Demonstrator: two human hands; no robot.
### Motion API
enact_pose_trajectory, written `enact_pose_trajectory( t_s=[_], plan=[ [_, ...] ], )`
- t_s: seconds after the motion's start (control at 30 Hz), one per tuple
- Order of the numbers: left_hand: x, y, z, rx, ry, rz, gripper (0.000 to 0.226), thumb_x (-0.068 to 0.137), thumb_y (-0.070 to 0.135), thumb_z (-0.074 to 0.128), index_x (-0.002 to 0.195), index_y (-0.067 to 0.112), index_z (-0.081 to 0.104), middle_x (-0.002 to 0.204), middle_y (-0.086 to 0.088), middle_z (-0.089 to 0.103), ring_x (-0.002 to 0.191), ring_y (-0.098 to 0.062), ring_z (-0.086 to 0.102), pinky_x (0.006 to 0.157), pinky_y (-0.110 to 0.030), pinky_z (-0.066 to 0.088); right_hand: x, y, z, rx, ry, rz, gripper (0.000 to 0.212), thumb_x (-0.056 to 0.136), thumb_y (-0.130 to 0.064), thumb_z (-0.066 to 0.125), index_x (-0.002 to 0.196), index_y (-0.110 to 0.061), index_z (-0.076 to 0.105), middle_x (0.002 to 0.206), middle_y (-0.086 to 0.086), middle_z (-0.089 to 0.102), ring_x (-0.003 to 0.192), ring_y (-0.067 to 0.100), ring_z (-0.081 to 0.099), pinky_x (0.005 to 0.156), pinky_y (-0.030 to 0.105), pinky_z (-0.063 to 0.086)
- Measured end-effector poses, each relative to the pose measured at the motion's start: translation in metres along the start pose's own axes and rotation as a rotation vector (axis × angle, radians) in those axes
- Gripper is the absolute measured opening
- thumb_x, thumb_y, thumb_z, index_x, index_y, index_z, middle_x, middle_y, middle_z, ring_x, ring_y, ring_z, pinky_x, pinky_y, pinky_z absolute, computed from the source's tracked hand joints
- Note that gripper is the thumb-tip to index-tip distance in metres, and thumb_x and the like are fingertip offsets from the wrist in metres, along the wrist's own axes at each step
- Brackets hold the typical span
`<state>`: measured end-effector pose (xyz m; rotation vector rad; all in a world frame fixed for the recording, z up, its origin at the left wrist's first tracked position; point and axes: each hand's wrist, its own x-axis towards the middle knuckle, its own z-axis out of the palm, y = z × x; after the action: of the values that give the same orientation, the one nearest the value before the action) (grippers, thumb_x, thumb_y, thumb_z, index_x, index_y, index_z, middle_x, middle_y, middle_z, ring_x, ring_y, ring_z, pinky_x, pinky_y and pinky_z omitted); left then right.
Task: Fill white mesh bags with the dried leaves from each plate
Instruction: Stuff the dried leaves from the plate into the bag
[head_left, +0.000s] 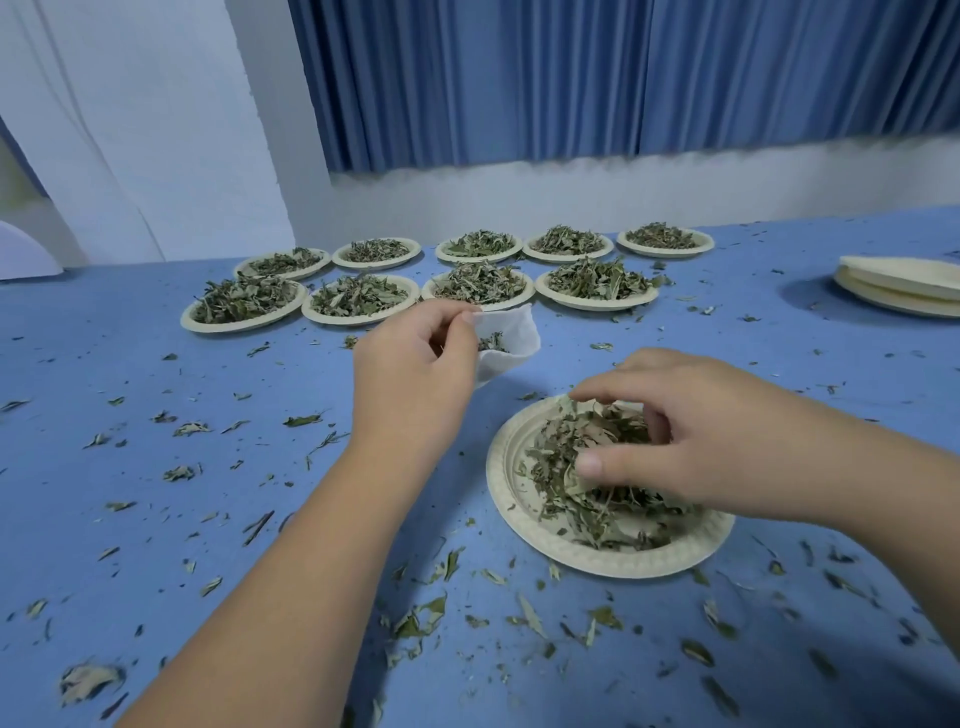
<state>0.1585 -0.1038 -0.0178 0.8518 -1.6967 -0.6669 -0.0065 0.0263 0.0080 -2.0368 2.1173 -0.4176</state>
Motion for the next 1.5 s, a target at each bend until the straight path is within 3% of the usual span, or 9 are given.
enact_pose_trajectory(
  t_s=[0.1, 0.2, 0.27, 0.37, 0.8, 1.0, 1.3, 1.5],
  plan=[
    [0.001, -0.002, 0.001, 0.011, -0.005, 0.001, 0.023, 0.094, 0.024, 0.057, 0.081, 0.038, 0.069, 0.063, 0.021, 0.062, 0.057, 0.0, 0.052, 0.054, -0.018, 0.04, -0.001, -0.01, 0.007, -0.109, -0.112, -0.034, 0.089, 0.059, -0.085, 0.048, 0.14, -0.052, 0.027, 0.115, -0.032, 0.029, 0.101, -0.01, 0.041, 0.08, 0.019, 0.037],
    [0.001, -0.004, 0.002, 0.02, -0.017, 0.011, 0.019, 0.094, 0.023, 0.057, 0.086, 0.032, 0.072, 0.062, 0.021, 0.061, 0.055, 0.0, 0.05, 0.056, -0.02, 0.037, 0.001, -0.018, 0.013, -0.189, -0.124, -0.027, 0.078, 0.071, -0.071, 0.06, 0.14, -0.047, 0.032, 0.124, -0.023, 0.029, 0.113, 0.005, 0.043, 0.088, 0.027, 0.044],
    [0.0, -0.005, 0.002, 0.034, -0.026, 0.017, 0.018, 0.094, 0.023, 0.057, 0.088, 0.029, 0.073, 0.06, 0.022, 0.059, 0.054, 0.001, 0.049, 0.054, -0.017, 0.036, 0.0, -0.02, 0.013, -0.207, -0.128, -0.02, 0.07, 0.074, -0.068, 0.061, 0.137, -0.044, 0.039, 0.122, -0.021, 0.03, 0.109, 0.007, 0.047, 0.086, 0.029, 0.046],
    [0.0, -0.004, 0.001, 0.07, -0.04, 0.041, 0.019, 0.095, 0.021, 0.056, 0.091, 0.026, 0.073, 0.06, 0.027, 0.057, 0.055, 0.003, 0.05, 0.051, -0.008, 0.033, -0.006, -0.021, 0.01, -0.221, -0.124, -0.021, 0.07, 0.075, -0.073, 0.053, 0.137, -0.047, 0.035, 0.119, -0.025, 0.026, 0.101, 0.002, 0.047, 0.073, 0.022, 0.043],
    [-0.001, -0.003, 0.003, 0.144, -0.051, 0.088, 0.019, 0.093, 0.018, 0.057, 0.088, 0.026, 0.074, 0.057, 0.03, 0.056, 0.06, 0.01, 0.051, 0.054, -0.004, 0.034, -0.004, -0.032, 0.023, -0.353, -0.096, -0.001, 0.029, 0.086, -0.044, 0.055, 0.109, -0.029, 0.061, 0.105, -0.011, 0.043, 0.09, 0.015, 0.053, 0.075, 0.034, 0.052],
    [-0.002, -0.003, 0.004, 0.162, -0.071, 0.105, 0.019, 0.093, 0.017, 0.057, 0.088, 0.025, 0.074, 0.058, 0.032, 0.056, 0.059, 0.009, 0.05, 0.055, -0.005, 0.034, -0.001, -0.031, 0.023, -0.385, -0.083, -0.052, 0.023, 0.09, -0.036, 0.052, 0.104, -0.024, 0.067, 0.105, -0.007, 0.055, 0.092, 0.014, 0.056, 0.074, 0.032, 0.052],
    [-0.003, -0.001, 0.004, 0.197, -0.069, 0.146, 0.018, 0.093, 0.016, 0.057, 0.09, 0.02, 0.075, 0.057, 0.022, 0.052, 0.061, 0.011, 0.05, 0.055, -0.004, 0.033, -0.002, -0.02, 0.015, -0.139, 0.043, -0.116, 0.014, 0.088, -0.03, 0.06, 0.094, -0.031, 0.074, 0.094, -0.015, 0.064, 0.088, 0.002, 0.057, 0.078, 0.031, 0.052],
    [-0.004, 0.002, 0.004, 0.234, -0.092, 0.177, 0.018, 0.094, 0.017, 0.057, 0.092, 0.018, 0.075, 0.06, 0.022, 0.051, 0.063, 0.01, 0.049, 0.057, -0.005, 0.033, -0.004, -0.008, 0.001, 0.168, 0.105, -0.07, 0.009, 0.077, -0.037, 0.074, 0.074, -0.044, 0.071, 0.081, -0.029, 0.066, 0.081, -0.012, 0.058, 0.072, 0.01, 0.045]
  ],
)
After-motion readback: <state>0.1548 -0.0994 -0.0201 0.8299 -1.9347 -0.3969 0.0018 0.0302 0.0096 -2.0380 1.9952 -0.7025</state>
